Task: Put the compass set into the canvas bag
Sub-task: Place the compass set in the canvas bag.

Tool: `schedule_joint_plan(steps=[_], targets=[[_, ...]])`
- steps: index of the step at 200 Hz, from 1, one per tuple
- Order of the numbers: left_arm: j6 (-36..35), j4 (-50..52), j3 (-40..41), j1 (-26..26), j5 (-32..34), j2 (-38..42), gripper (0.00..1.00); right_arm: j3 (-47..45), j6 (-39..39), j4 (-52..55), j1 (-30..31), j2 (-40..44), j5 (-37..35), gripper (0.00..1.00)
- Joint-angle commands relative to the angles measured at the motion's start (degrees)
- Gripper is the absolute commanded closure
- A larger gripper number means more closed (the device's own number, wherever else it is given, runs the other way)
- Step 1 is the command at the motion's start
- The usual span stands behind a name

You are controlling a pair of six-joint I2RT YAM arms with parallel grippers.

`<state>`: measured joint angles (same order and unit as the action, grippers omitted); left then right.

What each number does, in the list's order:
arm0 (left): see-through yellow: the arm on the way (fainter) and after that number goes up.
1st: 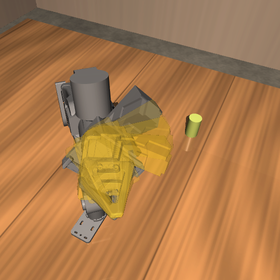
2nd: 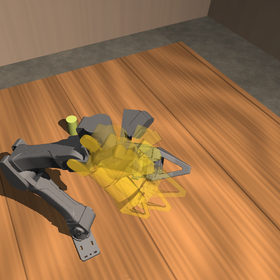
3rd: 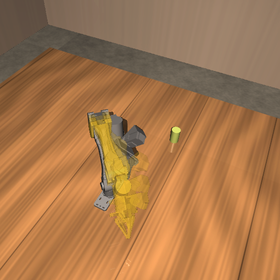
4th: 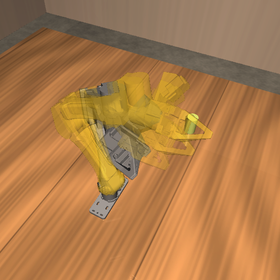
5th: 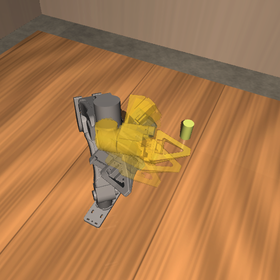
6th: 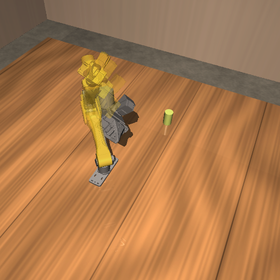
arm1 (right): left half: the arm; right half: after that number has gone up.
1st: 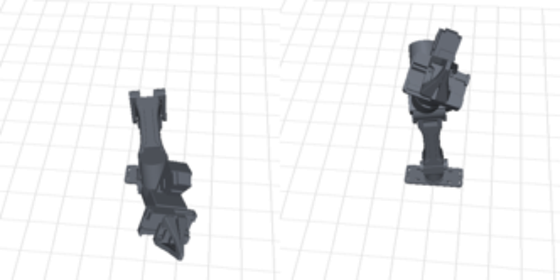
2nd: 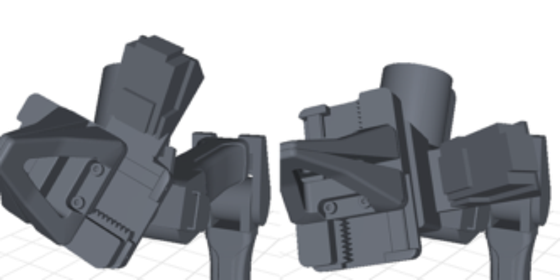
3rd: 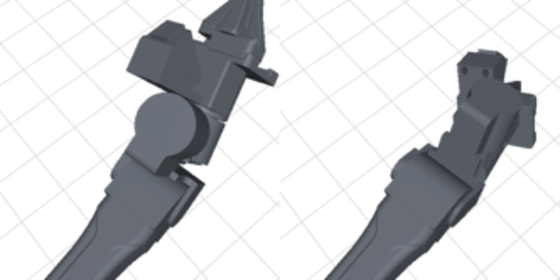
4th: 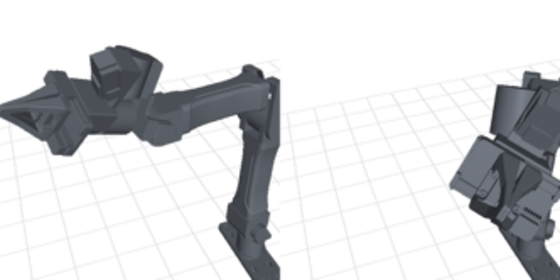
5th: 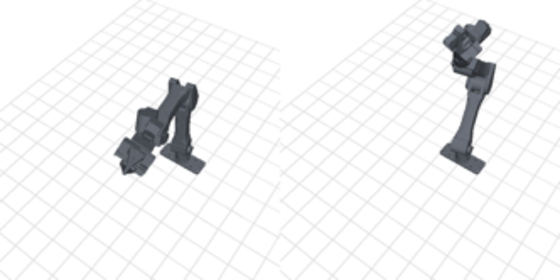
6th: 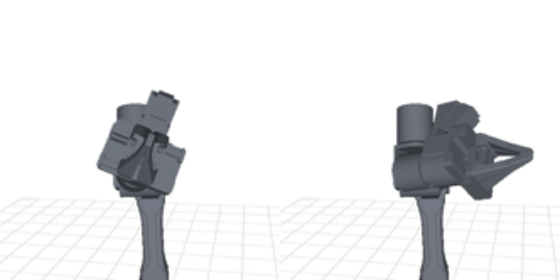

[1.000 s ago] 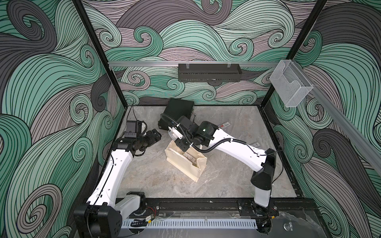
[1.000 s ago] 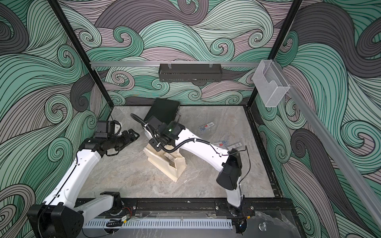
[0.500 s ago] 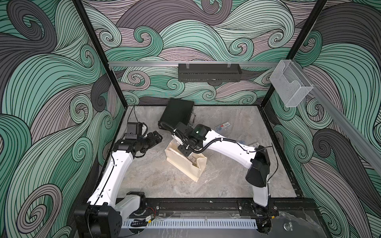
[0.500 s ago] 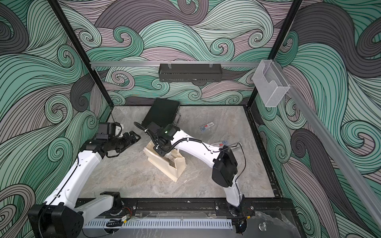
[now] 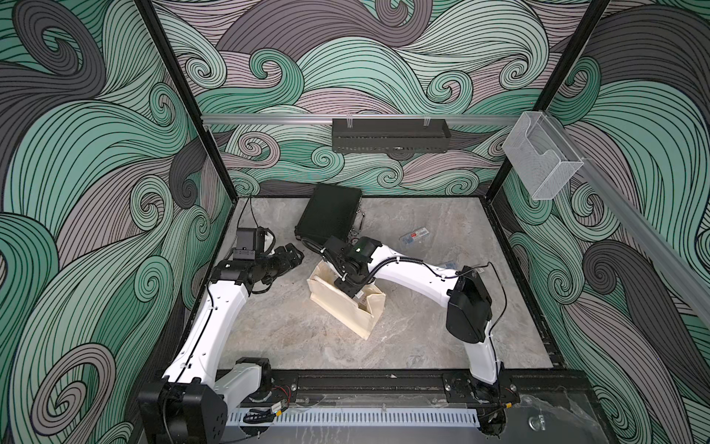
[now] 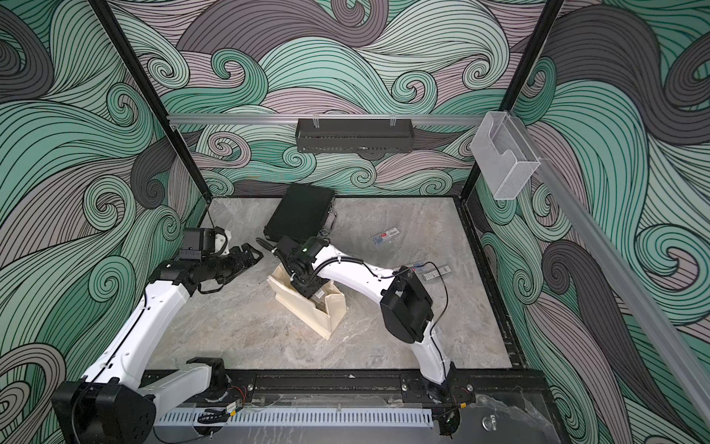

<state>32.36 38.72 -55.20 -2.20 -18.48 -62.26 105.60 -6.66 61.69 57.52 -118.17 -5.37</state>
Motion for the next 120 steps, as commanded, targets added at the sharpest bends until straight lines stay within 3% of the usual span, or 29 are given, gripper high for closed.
schedule_joint_plan(steps=[1,29,71,120], targets=[[-0.91,-0.13,0.27,0.44,-0.24,0.21,0.13,0.62,-1.07,2.15,-0.15,0.94,-2.42,0.44],[-0.80,-0.90,0.44,0.44,-0.24,0.97,0.13,2.32,-0.48,2.65,0.31,4.25,-2.85,0.30],[-0.88,-1.50,-0.07,0.44,-0.68,1.69,0.13,5.63,-0.97,3.87,0.69,9.77,-5.15,0.26],[-0.76,-2.44,-0.26,0.43,-0.59,2.84,0.13,7.26,-3.48,1.42,-1.12,20.06,-18.64,0.21]])
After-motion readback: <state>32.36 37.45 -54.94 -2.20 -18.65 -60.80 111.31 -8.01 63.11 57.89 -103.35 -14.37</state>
